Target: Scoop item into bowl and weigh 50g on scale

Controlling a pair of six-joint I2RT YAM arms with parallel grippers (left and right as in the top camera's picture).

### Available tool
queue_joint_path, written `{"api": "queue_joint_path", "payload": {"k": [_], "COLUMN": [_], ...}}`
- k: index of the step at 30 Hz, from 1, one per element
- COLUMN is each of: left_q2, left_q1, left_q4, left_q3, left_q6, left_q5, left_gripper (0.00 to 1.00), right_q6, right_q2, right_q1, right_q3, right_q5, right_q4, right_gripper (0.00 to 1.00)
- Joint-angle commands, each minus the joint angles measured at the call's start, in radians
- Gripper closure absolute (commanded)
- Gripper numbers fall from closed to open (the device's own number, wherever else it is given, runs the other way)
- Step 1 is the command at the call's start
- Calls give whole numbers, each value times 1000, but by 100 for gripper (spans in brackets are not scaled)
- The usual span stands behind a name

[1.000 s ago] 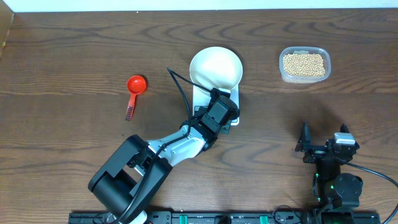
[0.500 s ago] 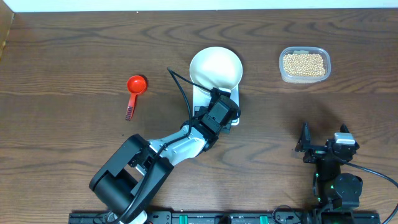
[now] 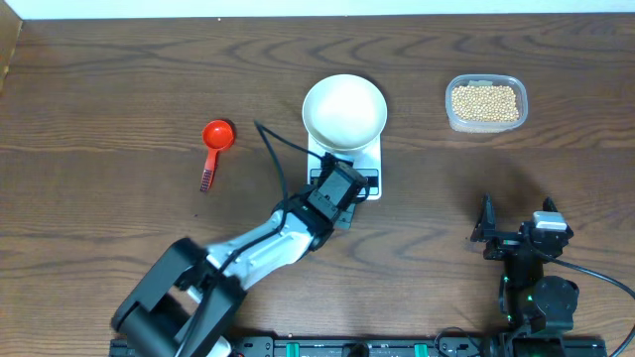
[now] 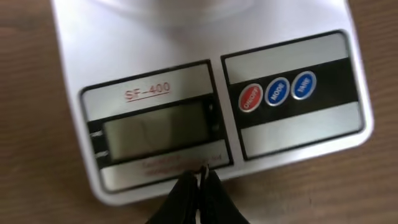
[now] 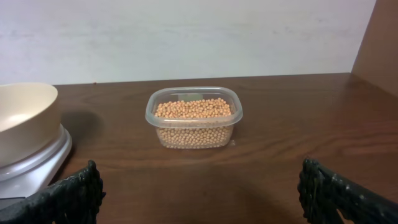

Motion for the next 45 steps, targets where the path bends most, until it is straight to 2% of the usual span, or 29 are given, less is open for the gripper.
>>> {"api": "queue_joint_path", "payload": {"k": [1,6,9,29,45], "left_q2": [-112,-236,-252,-224,-111], "left_q1": [5,5,5,6,6], "left_q4": [-9,-20,-24,-7,49], "left_q3": [-2,-2,-2,-2,-2], "left_q6": [-8,73,76,74,75], "left_q5": [-3,67,77,14,19], "left_gripper": [93,93,93,93,93], "right_q6": [-5,-5,-5,-5,-5], "right_q2": [-2,-2,-2,-2,-2], "right_q1": [8,8,8,8,8], "right_q3": [-3,-3,-3,-3,-3], "right_q5": [8,8,8,8,8], "right_q4": [-1,-1,-1,-1,-1], "right_gripper": [1,1,1,1,1]}}
